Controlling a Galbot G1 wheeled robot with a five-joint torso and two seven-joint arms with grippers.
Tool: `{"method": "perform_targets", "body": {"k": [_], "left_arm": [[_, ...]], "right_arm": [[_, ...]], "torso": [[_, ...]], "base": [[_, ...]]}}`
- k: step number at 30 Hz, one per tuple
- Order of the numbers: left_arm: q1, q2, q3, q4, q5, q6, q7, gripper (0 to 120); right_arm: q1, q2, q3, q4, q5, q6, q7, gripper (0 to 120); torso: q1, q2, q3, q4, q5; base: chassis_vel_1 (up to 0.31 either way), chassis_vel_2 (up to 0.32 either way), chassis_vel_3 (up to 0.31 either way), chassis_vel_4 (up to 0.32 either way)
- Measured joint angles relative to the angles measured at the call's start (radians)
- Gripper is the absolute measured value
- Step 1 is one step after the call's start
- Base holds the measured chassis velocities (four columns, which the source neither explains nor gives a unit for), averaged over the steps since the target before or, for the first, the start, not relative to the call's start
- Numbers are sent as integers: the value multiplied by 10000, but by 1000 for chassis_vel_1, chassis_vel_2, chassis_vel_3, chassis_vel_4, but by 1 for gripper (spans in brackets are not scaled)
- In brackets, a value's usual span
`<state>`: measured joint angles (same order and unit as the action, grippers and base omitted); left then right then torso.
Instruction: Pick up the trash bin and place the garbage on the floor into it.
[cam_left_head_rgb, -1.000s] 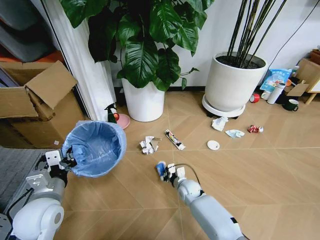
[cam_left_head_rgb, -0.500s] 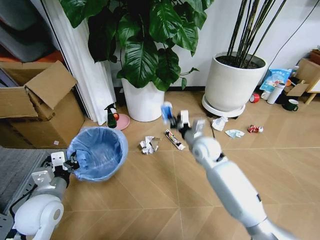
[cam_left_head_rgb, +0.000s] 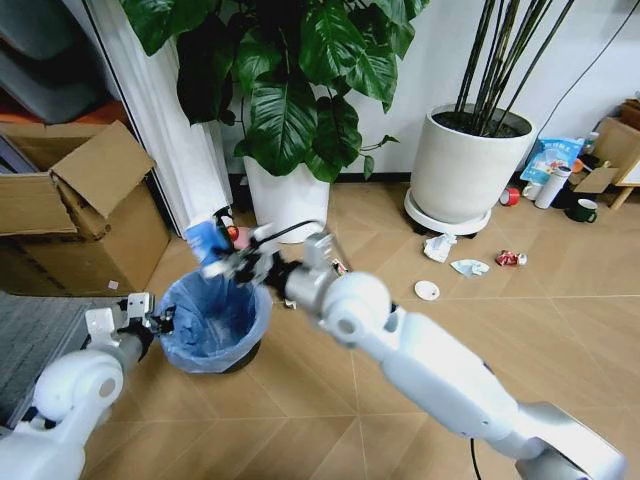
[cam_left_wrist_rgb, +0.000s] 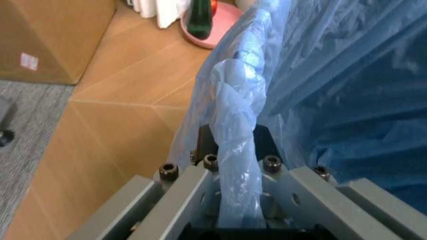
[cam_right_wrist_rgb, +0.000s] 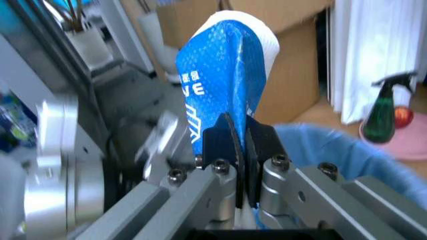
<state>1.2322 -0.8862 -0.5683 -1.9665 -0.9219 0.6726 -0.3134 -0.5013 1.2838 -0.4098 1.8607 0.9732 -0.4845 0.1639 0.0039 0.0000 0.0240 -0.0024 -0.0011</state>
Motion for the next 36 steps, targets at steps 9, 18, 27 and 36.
{"method": "perform_targets", "body": {"k": [9,18,27,36], "left_arm": [[-416,-5,225,265,-152,19,-95,0],[-389,-89,224,290,-104,-6,-99,0],[-135,-376,-129,268,363,-383,-83,0],[418,-1148,-733,-126,2054,-1240,186,0]], "right_arm": [[-54,118,-425,-469,-247,-435,819,21],[-115,138,-293,-533,-318,-425,882,53],[-129,249,766,-444,-853,-307,1438,87],[-1340,-346,3149,-702,-2908,-45,1114,100]], "torso": [[0,0,0,1,2],[0,0,0,1,4],[0,0,0,3,5],[0,1,0,0,8]], "base": [[0,0,0,0],[0,0,0,0],[0,0,0,0],[0,0,0,0]]}}
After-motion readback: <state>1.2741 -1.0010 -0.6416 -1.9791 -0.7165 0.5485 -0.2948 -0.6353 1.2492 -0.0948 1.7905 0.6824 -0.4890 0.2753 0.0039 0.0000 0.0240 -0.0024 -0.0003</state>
